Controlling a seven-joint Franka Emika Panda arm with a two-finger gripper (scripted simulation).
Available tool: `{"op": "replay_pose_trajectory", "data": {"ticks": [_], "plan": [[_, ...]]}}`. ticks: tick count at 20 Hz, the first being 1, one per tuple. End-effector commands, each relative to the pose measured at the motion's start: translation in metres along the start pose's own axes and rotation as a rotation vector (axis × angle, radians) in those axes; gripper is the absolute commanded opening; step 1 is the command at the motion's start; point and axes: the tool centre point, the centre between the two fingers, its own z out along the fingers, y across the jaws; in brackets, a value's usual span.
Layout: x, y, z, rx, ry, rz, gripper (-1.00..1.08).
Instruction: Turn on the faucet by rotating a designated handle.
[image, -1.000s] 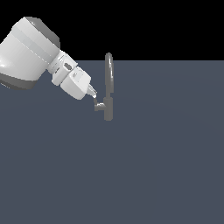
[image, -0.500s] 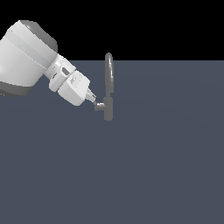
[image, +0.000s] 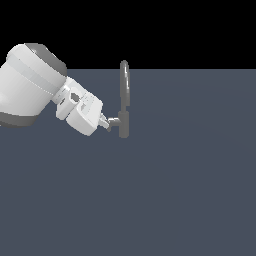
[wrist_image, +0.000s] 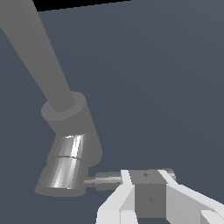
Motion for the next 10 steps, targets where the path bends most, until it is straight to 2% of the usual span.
{"op": "replay_pose_trajectory", "data": {"ticks": [1, 10], "plan": [[-0.004, 0.001, 0.007, -0.004, 0.003, 0.000, -1.00], [-0.032, 0.003, 0.044, -0.024, 0.009, -0.003, -1.00]]}}
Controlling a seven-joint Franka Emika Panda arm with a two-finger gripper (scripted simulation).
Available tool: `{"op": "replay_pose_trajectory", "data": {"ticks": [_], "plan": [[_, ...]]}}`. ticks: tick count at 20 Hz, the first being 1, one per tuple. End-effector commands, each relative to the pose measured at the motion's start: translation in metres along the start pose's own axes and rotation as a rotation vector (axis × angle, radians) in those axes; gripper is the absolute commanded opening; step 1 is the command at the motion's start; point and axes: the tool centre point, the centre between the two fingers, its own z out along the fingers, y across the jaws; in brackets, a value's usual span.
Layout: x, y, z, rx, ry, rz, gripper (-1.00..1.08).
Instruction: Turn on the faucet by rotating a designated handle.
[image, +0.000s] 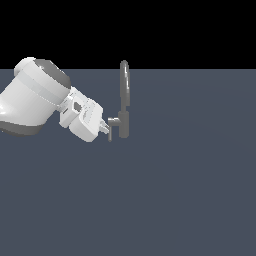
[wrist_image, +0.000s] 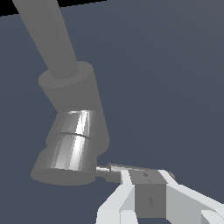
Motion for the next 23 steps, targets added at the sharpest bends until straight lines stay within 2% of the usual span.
{"op": "replay_pose_trajectory", "data": {"ticks": [1, 3, 4, 23], "plan": [[-0.012, 0.015, 0.029, -0.036, 0.020, -0.017, -1.00], [-0.015, 0.015, 0.033, -0.038, 0.021, -0.018, -1.00], [-0.004, -0.003, 0.005, 0.009, 0.007, 0.002, -1.00], [-0.037, -0.023, 0.054, -0.036, 0.020, -0.016, -1.00]]}}
